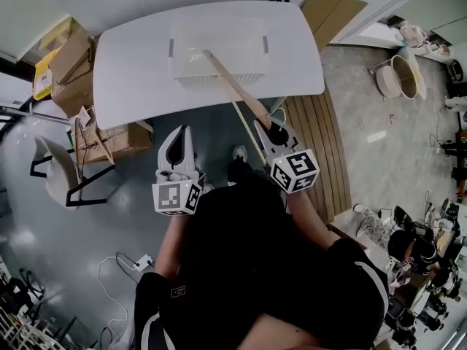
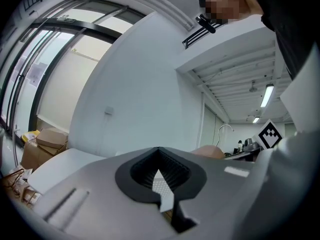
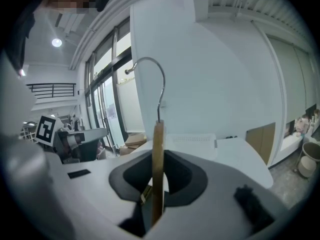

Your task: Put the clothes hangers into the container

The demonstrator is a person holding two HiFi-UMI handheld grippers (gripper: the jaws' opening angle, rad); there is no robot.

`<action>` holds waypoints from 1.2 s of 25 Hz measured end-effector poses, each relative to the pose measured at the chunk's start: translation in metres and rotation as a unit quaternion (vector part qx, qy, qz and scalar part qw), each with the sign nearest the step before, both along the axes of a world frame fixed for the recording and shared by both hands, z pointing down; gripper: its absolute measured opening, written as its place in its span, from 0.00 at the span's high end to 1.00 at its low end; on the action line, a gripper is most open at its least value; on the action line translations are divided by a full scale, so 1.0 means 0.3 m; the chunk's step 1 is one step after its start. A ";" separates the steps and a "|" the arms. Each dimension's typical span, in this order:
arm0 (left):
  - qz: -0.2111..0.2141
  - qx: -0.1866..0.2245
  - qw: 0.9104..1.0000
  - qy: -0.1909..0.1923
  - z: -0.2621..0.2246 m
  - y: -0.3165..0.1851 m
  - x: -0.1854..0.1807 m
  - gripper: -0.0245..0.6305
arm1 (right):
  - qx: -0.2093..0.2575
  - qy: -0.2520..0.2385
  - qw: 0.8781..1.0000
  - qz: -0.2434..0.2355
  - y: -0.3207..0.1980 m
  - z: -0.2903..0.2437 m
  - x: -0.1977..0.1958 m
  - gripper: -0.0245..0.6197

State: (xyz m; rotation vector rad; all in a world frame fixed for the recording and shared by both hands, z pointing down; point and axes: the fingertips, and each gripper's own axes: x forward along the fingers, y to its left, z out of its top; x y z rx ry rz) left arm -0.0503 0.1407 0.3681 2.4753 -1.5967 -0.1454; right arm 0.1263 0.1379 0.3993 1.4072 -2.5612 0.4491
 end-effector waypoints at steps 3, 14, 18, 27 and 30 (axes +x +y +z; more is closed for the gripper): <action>-0.010 -0.003 1.000 -0.004 0.003 -0.048 0.019 0.96 | 0.001 0.000 1.000 -0.012 -0.050 0.001 0.020 0.86; -0.039 -0.008 0.999 -0.011 0.008 -0.247 0.175 0.96 | -0.007 0.005 0.998 -0.056 -0.197 0.030 0.135 0.86; -0.050 -0.011 0.999 -0.015 0.006 -0.296 0.225 0.96 | -0.010 -0.001 0.997 -0.070 -0.249 0.033 0.172 0.86; -0.068 -0.021 0.997 -0.017 0.007 -0.339 0.235 0.96 | -0.017 0.003 0.996 -0.083 -0.328 0.042 0.207 0.86; -0.059 -0.016 0.998 -0.014 0.017 -0.377 0.224 0.96 | -0.014 0.010 0.997 -0.080 -0.362 0.048 0.193 0.86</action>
